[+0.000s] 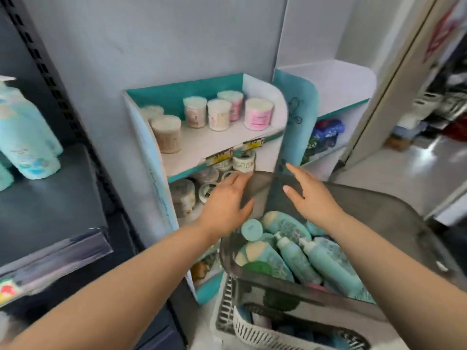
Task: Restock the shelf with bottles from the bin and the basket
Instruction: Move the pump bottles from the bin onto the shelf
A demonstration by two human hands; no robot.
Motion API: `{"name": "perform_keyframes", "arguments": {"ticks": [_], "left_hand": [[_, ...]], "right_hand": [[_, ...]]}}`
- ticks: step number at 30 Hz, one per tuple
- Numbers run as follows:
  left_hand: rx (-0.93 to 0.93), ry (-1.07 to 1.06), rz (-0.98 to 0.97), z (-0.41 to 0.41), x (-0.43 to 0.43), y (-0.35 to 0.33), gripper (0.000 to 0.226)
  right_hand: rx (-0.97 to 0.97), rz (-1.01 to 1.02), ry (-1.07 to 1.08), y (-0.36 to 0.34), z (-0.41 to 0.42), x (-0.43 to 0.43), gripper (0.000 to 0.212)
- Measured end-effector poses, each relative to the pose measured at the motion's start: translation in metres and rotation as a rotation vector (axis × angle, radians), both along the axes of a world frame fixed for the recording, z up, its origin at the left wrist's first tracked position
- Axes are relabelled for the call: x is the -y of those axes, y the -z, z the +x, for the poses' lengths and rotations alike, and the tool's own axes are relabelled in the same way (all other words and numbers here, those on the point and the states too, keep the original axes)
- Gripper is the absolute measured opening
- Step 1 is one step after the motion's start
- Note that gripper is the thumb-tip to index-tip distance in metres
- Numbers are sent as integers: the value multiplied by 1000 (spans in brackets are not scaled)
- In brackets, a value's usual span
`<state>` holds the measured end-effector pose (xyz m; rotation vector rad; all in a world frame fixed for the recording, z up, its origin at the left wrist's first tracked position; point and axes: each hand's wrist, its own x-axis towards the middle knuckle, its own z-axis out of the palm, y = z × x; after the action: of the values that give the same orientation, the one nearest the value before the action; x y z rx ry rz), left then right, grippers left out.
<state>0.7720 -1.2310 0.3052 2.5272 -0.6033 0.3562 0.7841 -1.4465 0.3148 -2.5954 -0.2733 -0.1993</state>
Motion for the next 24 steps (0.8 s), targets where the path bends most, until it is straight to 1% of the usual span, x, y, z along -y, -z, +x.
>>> {"name": "perform_keyframes", "arguments": {"ticks": [5,8,12,15,18,19,20,22,24], "left_hand": [[-163,71,75,14,62,39,67],[-240,54,178,22,78,60,69],[-319,76,287,28,96,76,70],[-310,85,289,32,108,76,69],[-328,77,277,33,118,78,68],[-340,75,271,33,121,79,68],[-354,73,264,34,123,81,69],[-380,69,230,34,126,82,70],[-462,70,112,33,128,79,73]], "right_hand": [[-140,-70,112,38,-16,78,61],[-214,-104,133,58,-20,104,64],[-345,-253,97,81,-27,109,62],[-477,-404,62,91,-36,99,66],[-570,-537,43,93,-42,94,62],[-591,-545,49,93,-42,93,59],[-610,-520,64,93,-41,93,56],[-616,-389,113,95,-37,97,57],[-559,-146,162,89,-31,103,61]]}}
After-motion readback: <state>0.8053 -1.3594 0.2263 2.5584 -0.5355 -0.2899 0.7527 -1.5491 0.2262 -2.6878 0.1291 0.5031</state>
